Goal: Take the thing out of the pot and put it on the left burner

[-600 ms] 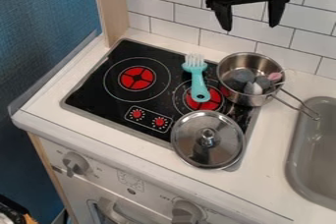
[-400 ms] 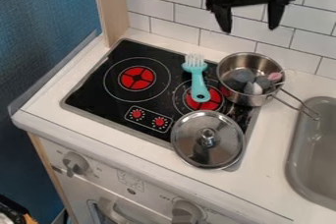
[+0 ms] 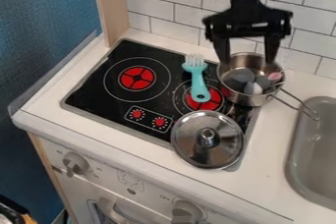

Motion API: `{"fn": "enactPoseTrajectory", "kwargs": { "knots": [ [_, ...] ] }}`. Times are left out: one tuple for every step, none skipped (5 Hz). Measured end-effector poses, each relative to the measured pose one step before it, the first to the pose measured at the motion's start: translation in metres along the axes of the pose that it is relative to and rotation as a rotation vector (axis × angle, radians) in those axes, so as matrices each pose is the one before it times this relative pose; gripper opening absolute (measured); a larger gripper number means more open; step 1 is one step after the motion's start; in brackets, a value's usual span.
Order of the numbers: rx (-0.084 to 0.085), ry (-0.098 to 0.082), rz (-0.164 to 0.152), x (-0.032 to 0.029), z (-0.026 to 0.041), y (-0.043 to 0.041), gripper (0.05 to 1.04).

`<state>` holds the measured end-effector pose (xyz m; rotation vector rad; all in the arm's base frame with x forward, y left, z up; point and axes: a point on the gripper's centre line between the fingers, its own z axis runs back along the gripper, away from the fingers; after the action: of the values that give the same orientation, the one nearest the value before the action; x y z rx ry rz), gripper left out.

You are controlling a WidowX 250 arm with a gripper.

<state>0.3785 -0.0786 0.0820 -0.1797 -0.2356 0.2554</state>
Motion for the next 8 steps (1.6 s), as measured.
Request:
{"fn": "enactPoseTrajectory", "kwargs": {
  "knots": [
    [0.0143, 0.0378, -0.0158, 0.00378, -0.01658, 0.00212, 1.001],
    [0.0356, 0.0152, 0.0104, 0.00138, -0.01097, 0.00467, 1.001],
    [0.0022, 0.0057, -0.0075, 0.00326, -0.00506, -0.00105, 0.955],
    [0.0059, -0.0099, -0.0165, 0.00052, -0.00130, -0.00035, 0.671],
    [0.0048, 0.0235, -0.0253, -0.00480, -0.00894, -0.00237, 0.374],
    [-0.0013, 0.0037, -0.0027, -0.00058, 0.00000, -0.00020, 0.212],
    [0.0039, 0.0003, 0.0017, -0.00005, 0.00000, 0.00061, 0.148],
    [-0.0043, -0.0018, -0.0031, 0.00007, -0.00029, -0.00057, 0.126]
  ]
}}
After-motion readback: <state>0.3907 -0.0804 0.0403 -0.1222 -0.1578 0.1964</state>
